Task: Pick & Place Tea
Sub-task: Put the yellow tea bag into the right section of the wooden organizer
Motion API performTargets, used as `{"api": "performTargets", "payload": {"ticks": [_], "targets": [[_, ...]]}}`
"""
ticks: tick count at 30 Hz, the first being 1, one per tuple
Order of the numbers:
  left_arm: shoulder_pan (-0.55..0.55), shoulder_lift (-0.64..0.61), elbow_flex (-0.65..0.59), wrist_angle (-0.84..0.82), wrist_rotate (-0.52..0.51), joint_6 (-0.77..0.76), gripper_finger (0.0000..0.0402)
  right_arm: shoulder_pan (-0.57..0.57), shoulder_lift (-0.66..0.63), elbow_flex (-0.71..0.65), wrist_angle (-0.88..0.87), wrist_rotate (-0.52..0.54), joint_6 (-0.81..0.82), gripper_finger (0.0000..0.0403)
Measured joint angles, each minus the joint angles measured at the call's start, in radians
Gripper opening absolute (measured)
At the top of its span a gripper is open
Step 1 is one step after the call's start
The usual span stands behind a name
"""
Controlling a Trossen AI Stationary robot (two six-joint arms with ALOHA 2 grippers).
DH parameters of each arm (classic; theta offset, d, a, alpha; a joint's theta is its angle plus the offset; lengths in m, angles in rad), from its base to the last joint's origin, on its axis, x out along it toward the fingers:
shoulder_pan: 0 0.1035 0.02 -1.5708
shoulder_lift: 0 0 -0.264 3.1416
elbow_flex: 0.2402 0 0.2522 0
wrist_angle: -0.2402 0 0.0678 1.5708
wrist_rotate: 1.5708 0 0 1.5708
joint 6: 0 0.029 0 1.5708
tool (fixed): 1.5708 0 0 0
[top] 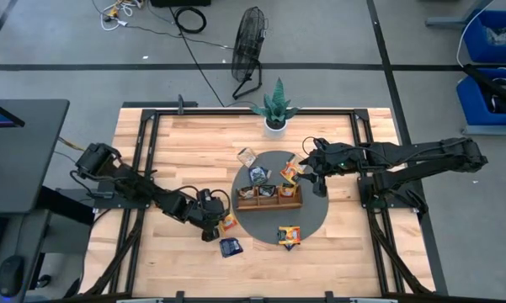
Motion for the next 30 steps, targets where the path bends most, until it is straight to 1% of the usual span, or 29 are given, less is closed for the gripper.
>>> {"api": "performTargets", "payload": {"ticks": [4, 5, 7, 10, 12, 14, 19, 20, 24, 27, 30], "targets": [[0.0, 0.0, 0.0, 0.009, 0.022, 0.0, 0.002, 0.0, 0.0, 0.0, 0.0, 0.0, 0.0, 0.0206], [0.0, -0.001, 0.0, 0.009, 0.026, 0.001, 0.0011, 0.0, 0.0, 0.0, 0.0, 0.0, 0.0, 0.0206], [0.001, -0.012, 0.002, 0.001, 0.042, 0.003, 0.0008, 0.0, 0.0, 0.0, 0.0, 0.0, 0.0, 0.0206], [0.001, -0.046, 0.038, -0.1, 0.08, 0.027, 0.0004, 0.0, 0.0, 0.0, 0.005, 0.0, 0.0, 0.0206], [0.0, -0.067, 0.087, -0.215, 0.095, 0.054, 0.0003, 0.0, 0.0, 0.0, 0.016, 0.0, 0.0, 0.0206], [0.0, -0.086, 0.145, -0.364, 0.086, 0.092, 0.0003, 0.0, 0.0, 0.0, 0.03, 0.0, 0.0, 0.0206], [0.001, -0.107, 0.33, -0.659, 0.001, 0.289, 0.0002, 0.0, 0.0, 0.0, 0.072, 0.0, 0.0, 0.0206], [0.004, -0.106, 0.362, -0.692, -0.023, 0.331, 0.0002, 0.0, 0.0, 0.0, 0.083, 0.0, 0.0, 0.0206], [0.029, -0.109, 0.488, -0.796, -0.133, 0.49, 0.0002, 0.0, 0.0, 0.0, 0.138, -0.003, 0.015, 0.0206], [0.057, -0.109, 0.563, -0.817, -0.213, 0.611, 0.0002, -0.001, 0.0, 0.0, 0.193, -0.013, 0.075, 0.0206], [0.09, -0.109, 0.628, -0.825, -0.273, 0.73, 0.0002, -0.021, 0.0, 0.0, 0.247, -0.09, 0.17, 0.0206]]}}
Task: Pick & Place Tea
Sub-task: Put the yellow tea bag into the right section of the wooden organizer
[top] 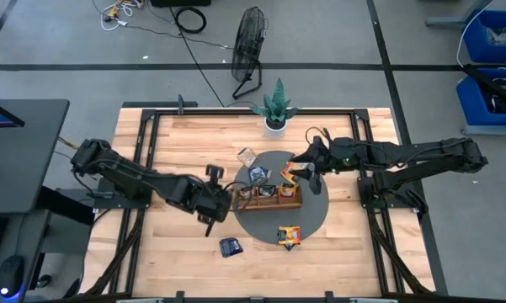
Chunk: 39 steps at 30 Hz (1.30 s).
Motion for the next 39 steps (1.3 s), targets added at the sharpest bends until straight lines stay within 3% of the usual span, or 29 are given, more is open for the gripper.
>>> {"api": "performTargets", "payload": {"ticks": [7, 13, 18, 29, 39], "targets": [[0.082, 0.0, 0.11, 0.064, -0.047, 0.286, 0.0002, -0.111, 0.013, 0.053, -0.015, -0.246, 0.202, 0.0206], [0.13, -0.001, 0.145, 0.19, -0.022, 0.5, 0.0002, -0.174, 0.136, 0.266, -0.255, -0.386, 0.123, 0.0206], [0.15, -0.001, 0.149, 0.243, -0.019, 0.593, 0.0002, -0.209, 0.28, 0.456, -0.402, -0.458, 0.078, 0.0206], [0.154, -0.002, 0.15, 0.337, -0.034, 0.7, 0.0002, -0.239, 0.539, 0.768, -0.591, -0.487, 0.027, 0.0206], [0.156, -0.002, 0.15, 0.383, -0.047, 0.777, 0.0002, -0.237, 0.638, 0.85, -0.628, -0.53, 0.033, 0.0206]]}}
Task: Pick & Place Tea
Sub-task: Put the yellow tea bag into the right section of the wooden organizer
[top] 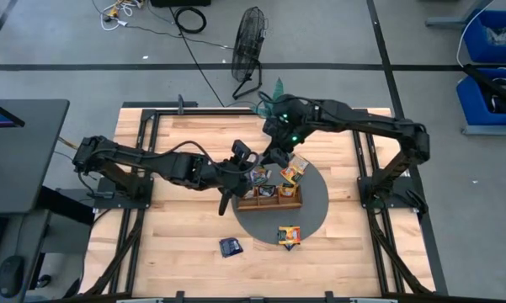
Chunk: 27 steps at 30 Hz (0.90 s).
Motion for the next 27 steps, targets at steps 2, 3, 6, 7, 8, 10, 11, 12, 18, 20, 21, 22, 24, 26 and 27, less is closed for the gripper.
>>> {"api": "performTargets", "payload": {"ticks": [2, 3, 6, 7, 8, 10, 11, 12, 18, 20, 21, 22, 24, 26, 27], "targets": [[0.003, 0.0, 0.0, 0.0, 0.003, 0.0, 0.0002, 0.0, 0.0, 0.0, 0.0, 0.0, 0.008, 0.0206], [0.004, 0.0, 0.0, 0.0, 0.003, 0.0, 0.0002, 0.0, 0.0, 0.0, 0.003, 0.0, 0.009, 0.0206], [0.011, 0.0, 0.0, 0.004, 0.003, 0.002, 0.0002, 0.0, 0.0, 0.0, 0.013, 0.001, 0.024, 0.0206], [0.014, 0.0, 0.0, 0.004, 0.003, 0.002, 0.0002, 0.0, 0.0, 0.0, 0.013, 0.001, 0.025, 0.0206], [0.016, 0.0, 0.0, 0.004, 0.003, 0.002, 0.0002, 0.0, 0.0, 0.0, 0.012, 0.007, 0.025, 0.0206], [0.019, 0.0, 0.0, 0.004, 0.003, 0.002, 0.0002, 0.0, 0.0, 0.0, 0.007, 0.026, 0.019, 0.0206], [0.02, 0.0, 0.0, 0.005, 0.007, 0.002, 0.0002, 0.0, 0.0, 0.0, 0.005, 0.032, 0.018, 0.0206], [0.02, 0.0, 0.0, 0.005, 0.014, 0.002, 0.0002, 0.0, 0.0, 0.0, 0.005, 0.033, 0.018, 0.0206], [0.026, 0.001, 0.0, 0.009, 0.033, 0.016, 0.0002, 0.0, 0.0, 0.0, 0.007, -0.042, 0.044, 0.0206], [0.031, 0.002, 0.0, 0.007, 0.034, 0.016, 0.0002, 0.0, 0.0, 0.0, 0.017, -0.065, 0.05, 0.0206], [0.031, 0.002, 0.0, 0.008, 0.034, 0.016, 0.0002, 0.001, 0.0, 0.0, 0.017, -0.065, 0.055, 0.0206], [0.032, 0.002, 0.0, 0.008, 0.034, 0.016, 0.0002, 0.001, 0.0, 0.0, 0.016, -0.065, 0.062, 0.0206], [0.032, 0.002, 0.0, 0.007, 0.034, 0.016, 0.0002, 0.001, 0.0, 0.0, 0.016, -0.073, 0.069, 0.0206], [0.031, 0.002, 0.0, 0.008, 0.044, 0.016, 0.0002, 0.001, 0.0, 0.0, 0.016, -0.074, 0.069, 0.0206], [0.031, 0.002, 0.0, 0.008, 0.046, 0.016, 0.0002, 0.001, 0.0, 0.0, 0.016, -0.065, 0.072, 0.0206]]}}
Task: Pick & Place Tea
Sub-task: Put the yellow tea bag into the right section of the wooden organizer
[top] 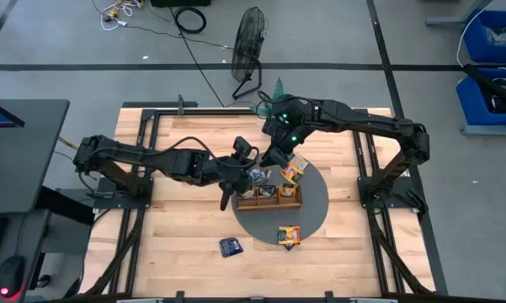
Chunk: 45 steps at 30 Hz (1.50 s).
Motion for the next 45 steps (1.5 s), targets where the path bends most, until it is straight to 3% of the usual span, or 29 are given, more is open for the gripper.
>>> {"api": "performTargets", "payload": {"ticks": [6, 20, 24, 31, 38, 45], "targets": [[0.0, 0.001, 0.0, 0.042, 0.001, 0.001, 0.0002, 0.0, 0.0, 0.0, 0.0, 0.073, -0.003, 0.0206], [0.013, 0.001, 0.0, 0.04, -0.001, 0.0, 0.0002, 0.0, 0.0, 0.0, -0.023, 0.023, -0.02, 0.0201], [0.013, 0.001, 0.0, 0.04, -0.001, 0.0, 0.0002, 0.0, 0.0, 0.0, -0.023, 0.031, -0.034, 0.016], [0.014, 0.002, 0.0, 0.038, -0.001, -0.016, 0.0002, 0.0, 0.0, 0.0, -0.019, 0.038, -0.097, 0.0014], [0.033, 0.002, 0.0, 0.025, -0.001, -0.098, 0.0007, 0.0, 0.0, 0.0, -0.007, 0.082, -0.151, 0.0004], [0.039, 0.002, 0.0, 0.026, -0.001, -0.179, 0.0047, 0.0, 0.0, 0.0, -0.006, 0.11, -0.196, 0.0001]]}}
